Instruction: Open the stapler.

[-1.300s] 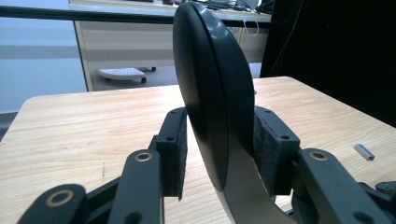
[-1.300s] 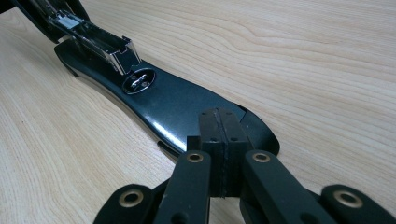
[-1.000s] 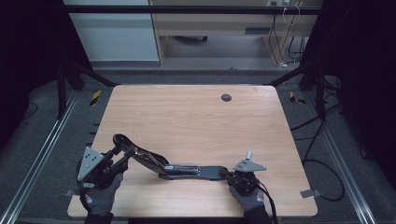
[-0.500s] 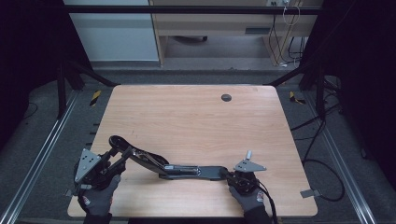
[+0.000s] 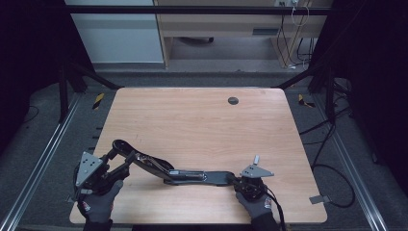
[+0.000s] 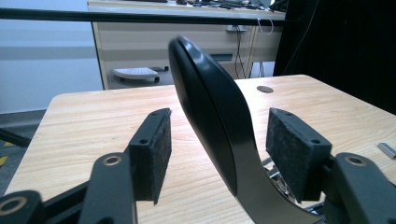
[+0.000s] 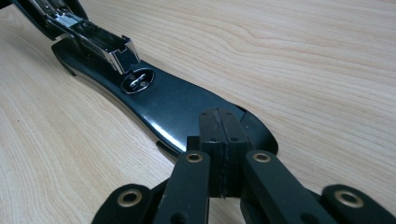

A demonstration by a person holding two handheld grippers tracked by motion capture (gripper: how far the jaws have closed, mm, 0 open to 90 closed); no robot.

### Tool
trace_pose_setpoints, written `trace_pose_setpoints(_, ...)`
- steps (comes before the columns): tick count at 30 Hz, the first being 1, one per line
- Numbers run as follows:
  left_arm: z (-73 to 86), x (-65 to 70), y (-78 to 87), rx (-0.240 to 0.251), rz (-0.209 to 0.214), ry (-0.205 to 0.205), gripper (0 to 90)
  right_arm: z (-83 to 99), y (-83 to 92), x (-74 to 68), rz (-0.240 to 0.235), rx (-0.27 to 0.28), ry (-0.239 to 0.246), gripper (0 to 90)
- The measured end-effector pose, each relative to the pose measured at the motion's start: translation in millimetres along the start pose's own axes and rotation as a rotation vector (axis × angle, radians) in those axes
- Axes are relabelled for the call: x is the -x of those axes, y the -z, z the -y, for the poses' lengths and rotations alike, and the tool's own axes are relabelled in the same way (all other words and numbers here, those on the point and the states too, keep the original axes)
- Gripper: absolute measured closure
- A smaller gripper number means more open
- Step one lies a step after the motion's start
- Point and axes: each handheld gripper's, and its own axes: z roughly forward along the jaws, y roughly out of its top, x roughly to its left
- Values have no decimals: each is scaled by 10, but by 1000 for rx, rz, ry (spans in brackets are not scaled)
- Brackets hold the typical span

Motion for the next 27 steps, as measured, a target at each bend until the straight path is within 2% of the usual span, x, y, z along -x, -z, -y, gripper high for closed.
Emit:
trace_pose_setpoints(4, -68, -20, 6, 4, -7, -9, 370, -3, 11, 12, 15, 0, 4, 867)
trace_pose_setpoints(9, -142, -43, 5, -2, -17, -11, 343, -8, 25, 6, 11, 5, 5, 849)
trace_pose_setpoints(16, -111, -19, -16, -31, -9, -28, 322, -17, 34, 1, 8, 13, 11, 802)
trace_pose_setpoints(27, -19, -32, 115, -74, 7, -74, 276, -12, 35, 1, 8, 11, 9, 756)
